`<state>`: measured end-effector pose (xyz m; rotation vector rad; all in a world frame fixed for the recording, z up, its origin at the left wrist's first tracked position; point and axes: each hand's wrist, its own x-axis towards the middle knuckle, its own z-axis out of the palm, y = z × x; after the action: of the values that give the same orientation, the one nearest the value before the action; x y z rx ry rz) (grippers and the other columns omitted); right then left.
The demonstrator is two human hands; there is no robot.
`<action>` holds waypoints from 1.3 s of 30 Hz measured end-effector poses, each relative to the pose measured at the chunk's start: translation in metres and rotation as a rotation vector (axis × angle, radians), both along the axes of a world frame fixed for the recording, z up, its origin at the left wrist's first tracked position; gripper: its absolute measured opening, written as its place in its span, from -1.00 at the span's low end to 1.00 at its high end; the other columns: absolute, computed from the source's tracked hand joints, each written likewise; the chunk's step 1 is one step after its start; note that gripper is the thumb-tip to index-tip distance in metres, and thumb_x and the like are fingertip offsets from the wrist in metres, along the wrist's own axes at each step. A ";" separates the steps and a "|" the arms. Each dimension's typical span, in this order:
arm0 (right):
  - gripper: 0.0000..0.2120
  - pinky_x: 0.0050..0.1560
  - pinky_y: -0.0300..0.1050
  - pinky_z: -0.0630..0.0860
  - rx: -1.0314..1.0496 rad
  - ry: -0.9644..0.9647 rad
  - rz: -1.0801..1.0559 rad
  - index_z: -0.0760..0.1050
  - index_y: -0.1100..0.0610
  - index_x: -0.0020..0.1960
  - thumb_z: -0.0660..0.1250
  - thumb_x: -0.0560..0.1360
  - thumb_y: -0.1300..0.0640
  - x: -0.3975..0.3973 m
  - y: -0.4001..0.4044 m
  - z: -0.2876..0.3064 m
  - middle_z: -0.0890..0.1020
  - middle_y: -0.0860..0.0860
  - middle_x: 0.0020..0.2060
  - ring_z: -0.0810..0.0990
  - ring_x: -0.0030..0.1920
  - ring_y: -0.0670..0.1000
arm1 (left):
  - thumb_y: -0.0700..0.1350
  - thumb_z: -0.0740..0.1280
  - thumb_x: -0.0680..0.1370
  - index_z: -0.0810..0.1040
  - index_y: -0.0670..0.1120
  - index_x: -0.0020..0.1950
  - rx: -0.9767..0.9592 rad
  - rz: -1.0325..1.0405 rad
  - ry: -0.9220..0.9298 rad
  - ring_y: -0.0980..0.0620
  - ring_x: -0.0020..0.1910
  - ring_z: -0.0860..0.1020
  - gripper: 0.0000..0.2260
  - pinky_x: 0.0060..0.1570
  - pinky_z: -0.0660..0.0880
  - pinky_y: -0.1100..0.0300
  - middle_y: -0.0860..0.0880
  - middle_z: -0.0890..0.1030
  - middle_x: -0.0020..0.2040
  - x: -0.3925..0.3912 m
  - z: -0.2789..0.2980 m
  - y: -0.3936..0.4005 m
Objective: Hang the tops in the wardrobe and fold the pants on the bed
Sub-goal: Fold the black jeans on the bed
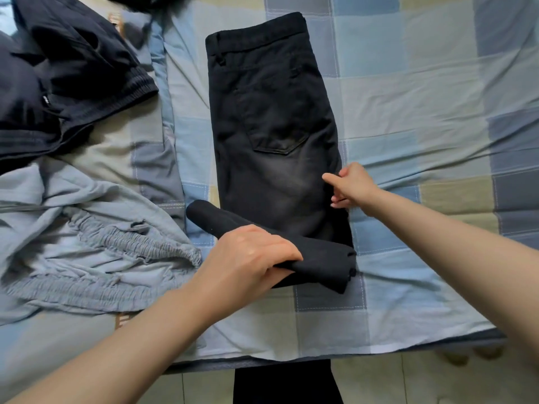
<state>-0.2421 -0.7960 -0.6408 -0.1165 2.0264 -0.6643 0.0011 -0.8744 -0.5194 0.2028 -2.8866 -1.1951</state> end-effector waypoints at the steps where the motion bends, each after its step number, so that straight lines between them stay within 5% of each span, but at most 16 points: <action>1: -0.59 -0.49 -0.11 0.48 0.054 0.050 0.030 0.17 0.07 -0.32 0.40 0.48 0.06 -0.004 0.000 0.000 0.32 0.04 -0.46 0.34 -0.49 0.04 | -0.14 0.29 0.46 0.67 -0.10 -0.10 0.000 0.008 -0.011 0.00 -0.21 0.64 -0.84 -0.18 0.55 0.08 0.07 0.69 -0.15 -0.001 0.000 -0.001; 3: -0.56 -0.50 -0.14 0.34 0.154 0.178 0.221 0.17 0.07 -0.37 0.41 0.46 0.03 -0.010 0.004 0.001 0.29 0.01 -0.47 0.30 -0.43 0.07 | -0.13 0.29 0.46 0.67 -0.11 -0.10 0.003 0.021 -0.025 -0.02 -0.20 0.65 -0.84 -0.19 0.56 0.06 0.06 0.69 -0.16 -0.004 -0.001 -0.004; 8: -0.66 -0.27 -0.05 0.53 0.180 0.204 0.391 0.25 0.11 -0.38 0.35 0.46 0.13 -0.027 0.014 0.010 0.42 0.12 -0.42 0.47 -0.35 0.10 | -0.09 0.30 0.49 0.66 -0.10 -0.08 0.016 0.043 -0.017 -0.03 -0.21 0.64 -0.83 -0.19 0.55 0.05 0.07 0.68 -0.16 -0.009 -0.002 -0.002; 11: -0.72 -0.34 -0.09 0.36 0.154 0.381 0.593 0.28 0.13 -0.34 0.33 0.42 0.11 -0.020 0.007 0.015 0.45 0.09 -0.44 0.44 -0.32 0.13 | -0.08 0.36 0.50 0.66 -0.08 -0.10 0.004 0.082 -0.001 -0.01 -0.26 0.61 -0.89 -0.22 0.54 0.08 0.08 0.66 -0.20 -0.009 -0.002 -0.003; 15: -0.69 -0.21 -0.04 0.39 0.136 0.417 0.784 0.34 0.16 -0.15 0.35 0.48 -0.04 0.007 -0.009 0.001 0.55 0.14 -0.21 0.51 -0.14 0.18 | -0.07 0.44 0.46 0.67 -0.06 -0.09 -0.015 0.146 0.005 0.03 -0.26 0.61 -0.91 -0.24 0.54 0.08 0.10 0.67 -0.19 -0.013 -0.003 -0.010; 19: -0.46 -0.04 -0.11 0.54 0.106 0.053 0.706 0.59 0.34 -0.11 0.24 0.54 -0.17 0.015 -0.029 -0.020 0.70 0.20 -0.13 0.65 -0.15 0.12 | -0.02 0.42 0.46 0.67 -0.04 -0.04 0.038 0.178 -0.039 0.00 -0.21 0.64 -0.86 -0.23 0.55 0.02 0.06 0.67 -0.19 -0.032 -0.005 -0.030; 22: -0.30 -0.20 -0.32 0.54 0.069 -0.472 0.166 0.58 0.36 0.09 0.12 0.54 -0.30 0.000 -0.035 -0.024 0.64 0.19 0.10 0.66 -0.16 0.06 | 0.02 0.42 0.44 0.66 0.00 -0.05 0.069 0.255 -0.100 0.03 -0.19 0.63 -0.85 -0.17 0.54 0.01 0.07 0.67 -0.21 -0.057 -0.021 -0.057; 24: -0.24 -0.10 -0.22 0.59 0.043 -0.809 -0.026 0.64 0.24 0.08 0.08 0.48 -0.42 -0.016 -0.032 -0.024 0.66 0.14 0.07 0.68 -0.05 0.06 | 0.01 0.45 0.45 0.66 -0.01 -0.05 0.080 0.312 -0.155 0.05 -0.15 0.62 -0.86 -0.07 0.54 0.01 0.09 0.66 -0.19 -0.080 -0.046 -0.074; 26: -0.10 0.18 -0.02 0.49 0.041 -0.893 0.052 0.54 0.18 0.27 -0.09 0.43 -0.52 -0.030 -0.026 -0.029 0.61 0.12 0.17 0.59 0.17 0.11 | -0.01 0.45 0.48 0.66 -0.01 0.01 0.087 0.359 -0.243 0.05 -0.05 0.60 -0.85 0.05 0.53 0.01 0.07 0.67 -0.10 -0.099 -0.077 -0.087; 29: 0.02 0.04 0.03 0.53 0.003 -0.915 -0.047 0.53 0.26 0.21 -0.23 0.39 -0.55 -0.037 -0.012 -0.036 0.62 0.19 0.06 0.62 0.04 0.16 | 0.02 0.40 0.53 0.61 -0.02 0.14 0.100 0.456 -0.371 0.01 0.11 0.57 -0.77 0.18 0.50 0.02 0.02 0.64 0.09 -0.117 -0.121 -0.100; 32: -0.19 -0.11 0.00 0.57 -0.067 -0.778 -0.107 0.55 0.24 0.11 -0.13 0.52 -0.42 -0.037 0.001 -0.035 0.68 0.18 -0.05 0.68 -0.09 0.15 | 0.14 0.41 0.50 0.59 -0.02 0.11 0.091 0.506 -0.490 -0.01 0.02 0.57 -0.70 0.11 0.54 0.02 0.01 0.62 0.03 -0.117 -0.142 -0.116; 36: -0.56 -0.05 0.05 0.56 -0.143 -0.598 0.032 0.52 0.10 0.05 0.17 0.54 -0.27 -0.033 0.016 -0.024 0.67 0.08 -0.09 0.66 -0.11 0.12 | 0.28 0.42 0.41 0.58 0.05 -0.08 0.026 0.508 -0.584 0.01 -0.08 0.55 -0.68 -0.03 0.51 0.09 0.06 0.62 -0.12 -0.093 -0.141 -0.138; 39: -0.84 -0.01 0.01 0.57 -0.163 -0.423 0.234 0.46 0.08 -0.06 0.32 0.55 -0.01 -0.026 0.024 -0.019 0.62 0.02 -0.12 0.65 -0.10 0.03 | 0.06 0.51 0.42 0.61 0.00 -0.09 0.092 0.459 -0.604 -0.04 -0.07 0.59 -0.80 -0.07 0.48 0.14 0.03 0.63 -0.15 -0.076 -0.136 -0.150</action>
<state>-0.2682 -0.7718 -0.6596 -0.2803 1.5252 -0.6429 -0.0745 -1.0240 -0.6549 1.3559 -2.9491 -1.3406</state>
